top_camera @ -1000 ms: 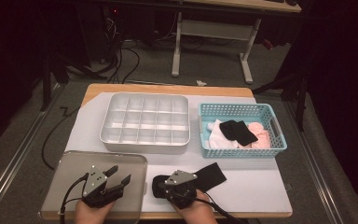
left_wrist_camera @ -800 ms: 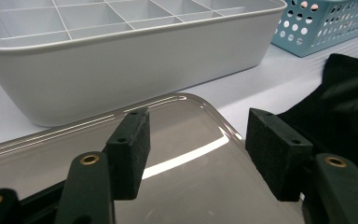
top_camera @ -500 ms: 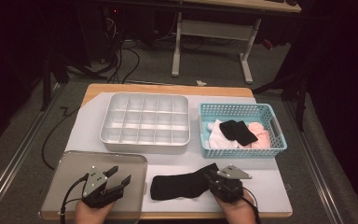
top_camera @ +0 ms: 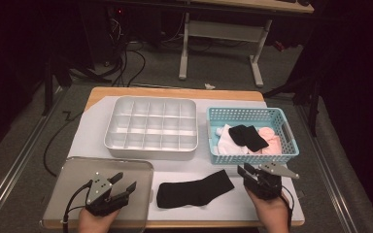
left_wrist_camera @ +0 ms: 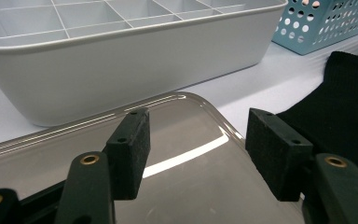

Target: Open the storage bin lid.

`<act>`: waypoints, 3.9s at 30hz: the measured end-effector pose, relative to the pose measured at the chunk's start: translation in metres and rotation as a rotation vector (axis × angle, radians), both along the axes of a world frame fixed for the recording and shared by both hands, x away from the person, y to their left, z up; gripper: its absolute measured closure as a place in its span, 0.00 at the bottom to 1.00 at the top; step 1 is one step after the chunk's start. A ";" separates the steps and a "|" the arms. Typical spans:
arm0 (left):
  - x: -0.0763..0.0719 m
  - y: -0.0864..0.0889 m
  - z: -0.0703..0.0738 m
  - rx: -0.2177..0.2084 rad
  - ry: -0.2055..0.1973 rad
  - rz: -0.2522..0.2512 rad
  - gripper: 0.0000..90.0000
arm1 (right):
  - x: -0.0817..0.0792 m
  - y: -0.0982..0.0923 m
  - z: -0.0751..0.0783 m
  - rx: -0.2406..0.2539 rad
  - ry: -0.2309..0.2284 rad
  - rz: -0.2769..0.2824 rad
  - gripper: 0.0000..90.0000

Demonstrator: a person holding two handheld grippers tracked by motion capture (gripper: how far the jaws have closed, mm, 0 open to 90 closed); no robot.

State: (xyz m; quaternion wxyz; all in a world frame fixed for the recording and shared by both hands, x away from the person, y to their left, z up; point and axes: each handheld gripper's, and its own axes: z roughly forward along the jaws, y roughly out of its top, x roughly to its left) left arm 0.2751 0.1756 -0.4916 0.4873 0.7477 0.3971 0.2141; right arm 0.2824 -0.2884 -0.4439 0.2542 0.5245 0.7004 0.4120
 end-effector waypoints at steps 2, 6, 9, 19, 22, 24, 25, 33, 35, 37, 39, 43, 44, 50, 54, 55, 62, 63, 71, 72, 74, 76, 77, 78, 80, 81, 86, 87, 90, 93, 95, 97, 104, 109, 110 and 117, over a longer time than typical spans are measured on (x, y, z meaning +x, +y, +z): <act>0.000 0.000 0.000 0.000 0.000 -0.001 0.45 | 0.011 -0.002 0.009 -0.006 -0.011 -0.008 0.76; 0.000 0.002 0.000 -0.004 -0.002 0.002 0.45 | 0.039 -0.008 0.017 -0.011 0.008 -0.029 0.75; 0.000 0.003 0.000 -0.007 -0.003 0.006 0.45 | 0.061 -0.011 0.019 -0.027 0.031 -0.032 0.74; 0.001 0.005 0.000 -0.010 -0.002 0.009 0.45 | 0.112 -0.011 0.011 -0.103 0.128 -0.056 0.67; 0.001 0.006 0.000 -0.012 -0.001 0.010 0.45 | 0.125 -0.010 0.005 -0.136 0.162 -0.058 0.66; 0.001 0.007 0.001 -0.011 -0.002 0.011 0.45 | 0.132 -0.009 0.002 -0.143 0.184 -0.062 0.66; 0.001 0.007 0.001 -0.009 -0.005 0.016 0.45 | 0.135 -0.009 0.000 -0.139 0.196 -0.067 0.66; 0.001 0.008 0.000 -0.015 -0.002 0.015 0.45 | 0.151 -0.012 -0.016 -0.125 0.329 -0.080 0.66; 0.001 0.008 0.000 -0.015 -0.002 0.015 0.45 | 0.153 -0.013 -0.020 -0.119 0.356 -0.086 0.65; 0.002 0.008 0.000 -0.014 -0.001 0.016 0.45 | 0.154 -0.014 -0.020 -0.117 0.369 -0.096 0.66; 0.002 0.008 0.000 -0.013 0.000 0.014 0.45 | 0.155 -0.014 -0.021 -0.114 0.384 -0.099 0.68; 0.001 0.007 0.000 -0.011 0.000 0.010 0.45 | 0.155 -0.014 -0.022 -0.118 0.403 -0.097 0.75; 0.001 0.007 0.000 -0.011 -0.001 0.010 0.45 | 0.155 -0.014 -0.022 -0.118 0.404 -0.098 0.77; 0.001 0.006 0.000 -0.009 -0.002 0.009 0.45 | 0.156 -0.014 -0.022 -0.117 0.415 -0.100 0.89; 0.001 0.006 0.000 -0.008 -0.002 0.009 0.45 | 0.155 -0.013 -0.021 -0.125 0.397 -0.103 0.96; 0.001 0.006 0.000 -0.008 -0.001 0.010 0.45 | 0.154 -0.013 -0.021 -0.126 0.390 -0.101 0.96; 0.001 0.006 -0.001 -0.007 0.000 0.010 0.45 | 0.147 -0.009 -0.014 -0.157 0.271 -0.104 0.96; 0.001 0.007 0.000 -0.003 -0.002 0.014 0.45 | 0.144 -0.009 -0.012 -0.157 0.245 -0.103 0.96; 0.001 0.006 -0.001 -0.008 0.001 0.010 0.45 | 0.126 -0.011 -0.003 -0.113 0.055 -0.118 0.97; 0.001 0.006 -0.001 -0.007 0.002 0.010 0.45 | 0.123 -0.012 -0.002 -0.106 0.033 -0.123 0.97; 0.001 0.005 -0.001 -0.005 0.002 0.008 0.45 | 0.117 -0.012 0.001 -0.096 -0.017 -0.129 0.97; 0.001 0.005 -0.001 -0.004 0.002 0.007 0.45 | 0.112 -0.013 0.006 -0.078 -0.067 -0.136 0.97; 0.001 0.005 -0.001 -0.005 0.001 0.007 0.45 | 0.110 -0.014 0.008 -0.067 -0.088 -0.142 0.97; 0.001 0.005 -0.001 -0.005 0.002 0.007 0.45 | 0.107 -0.014 0.011 -0.064 -0.115 -0.145 0.97; 0.001 0.005 -0.001 -0.005 0.002 0.007 0.45 | 0.103 -0.015 0.017 -0.048 -0.157 -0.155 0.97; 0.001 0.005 -0.001 -0.005 0.002 0.008 0.45 | 0.101 -0.015 0.020 -0.043 -0.176 -0.160 0.97; 0.001 0.004 -0.001 -0.003 0.003 0.004 0.45 | 0.093 -0.016 0.034 -0.017 -0.257 -0.174 0.97; 0.001 0.004 -0.001 -0.003 0.002 0.003 0.45 | 0.092 -0.017 0.036 -0.017 -0.266 -0.174 0.97; 0.001 0.003 -0.002 -0.005 0.001 0.004 0.45 | 0.088 -0.016 0.044 -0.011 -0.300 -0.179 0.97; 0.001 0.004 -0.002 -0.002 0.002 0.003 0.45 | 0.085 -0.015 0.052 -0.011 -0.332 -0.181 0.97; 0.001 0.003 -0.002 -0.002 0.002 0.002 0.45 | 0.083 -0.015 0.057 -0.009 -0.354 -0.180 0.97; 0.001 0.003 -0.002 -0.001 0.003 0.001 0.45 | 0.081 -0.014 0.062 -0.007 -0.366 -0.177 0.97; 0.001 0.002 -0.002 0.000 0.002 -0.002 0.45 | 0.070 -0.009 0.082 0.001 -0.422 -0.159 0.97; 0.000 0.001 -0.002 0.001 0.001 -0.004 0.45 | 0.060 -0.005 0.097 0.003 -0.468 -0.143 0.97; 0.000 0.001 -0.002 0.001 0.001 -0.005 0.45 | 0.058 -0.004 0.100 0.005 -0.476 -0.139 0.97; 0.001 0.001 -0.002 0.003 0.001 -0.002 0.45 | 0.040 0.004 0.123 0.012 -0.542 -0.102 0.97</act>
